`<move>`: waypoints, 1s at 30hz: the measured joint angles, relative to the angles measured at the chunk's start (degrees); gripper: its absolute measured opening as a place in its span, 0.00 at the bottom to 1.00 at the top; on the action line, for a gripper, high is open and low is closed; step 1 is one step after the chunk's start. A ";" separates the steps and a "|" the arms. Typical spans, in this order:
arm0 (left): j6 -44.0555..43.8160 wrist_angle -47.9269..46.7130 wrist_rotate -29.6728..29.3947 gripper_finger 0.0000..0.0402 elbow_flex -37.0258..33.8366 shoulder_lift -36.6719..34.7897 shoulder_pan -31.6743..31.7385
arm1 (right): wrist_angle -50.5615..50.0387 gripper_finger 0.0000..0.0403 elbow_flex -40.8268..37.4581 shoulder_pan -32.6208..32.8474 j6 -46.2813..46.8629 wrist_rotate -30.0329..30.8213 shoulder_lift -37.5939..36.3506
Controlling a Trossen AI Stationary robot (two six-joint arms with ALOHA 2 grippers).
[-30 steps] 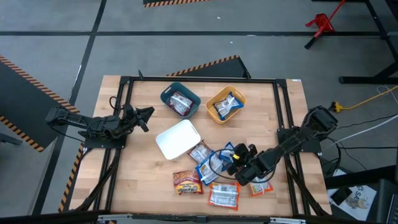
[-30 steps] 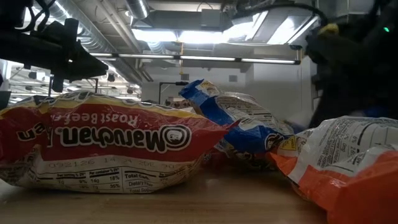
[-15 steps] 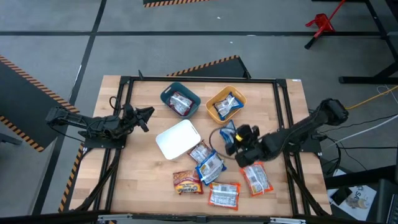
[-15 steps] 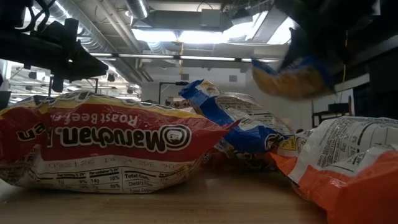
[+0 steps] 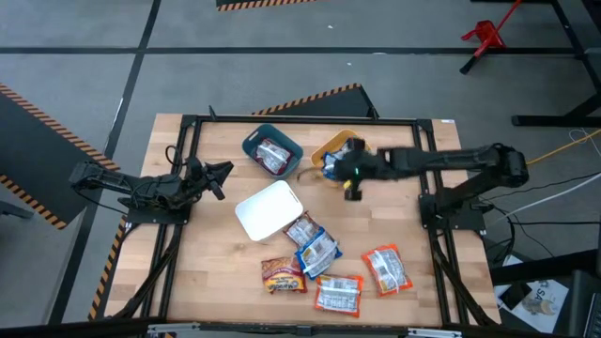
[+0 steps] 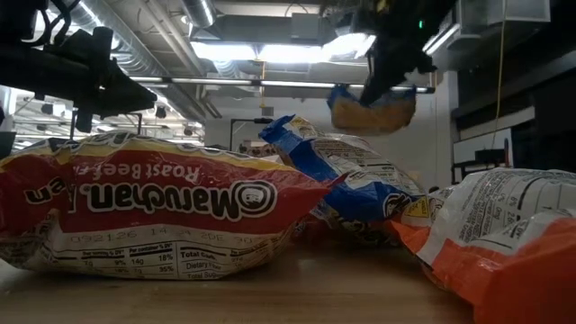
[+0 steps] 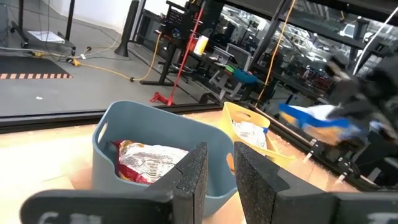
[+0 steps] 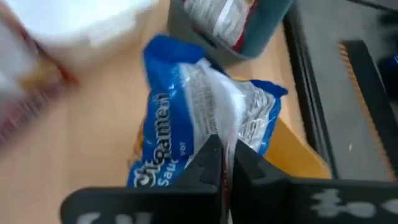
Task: Sort Maruchan noodles
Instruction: Put the right blue noodle pack into the yellow bin, then put the blue noodle pack into the yellow bin
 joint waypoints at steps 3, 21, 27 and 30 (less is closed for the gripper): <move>0.00 -0.02 -0.02 0.18 0.00 -0.01 0.00 | -1.80 0.00 0.02 -5.86 -15.01 -5.74 0.02; 0.02 -0.11 -0.54 0.18 0.00 -0.01 0.02 | 1.29 0.00 2.32 -15.61 -31.14 -6.98 2.88; 0.00 -0.10 -0.46 0.18 0.00 0.00 0.01 | -12.14 0.00 15.07 -14.09 -1.90 -17.89 0.24; -0.06 -0.04 -0.39 0.18 0.00 0.00 0.01 | -19.80 0.00 17.85 -13.52 10.84 -28.95 -1.29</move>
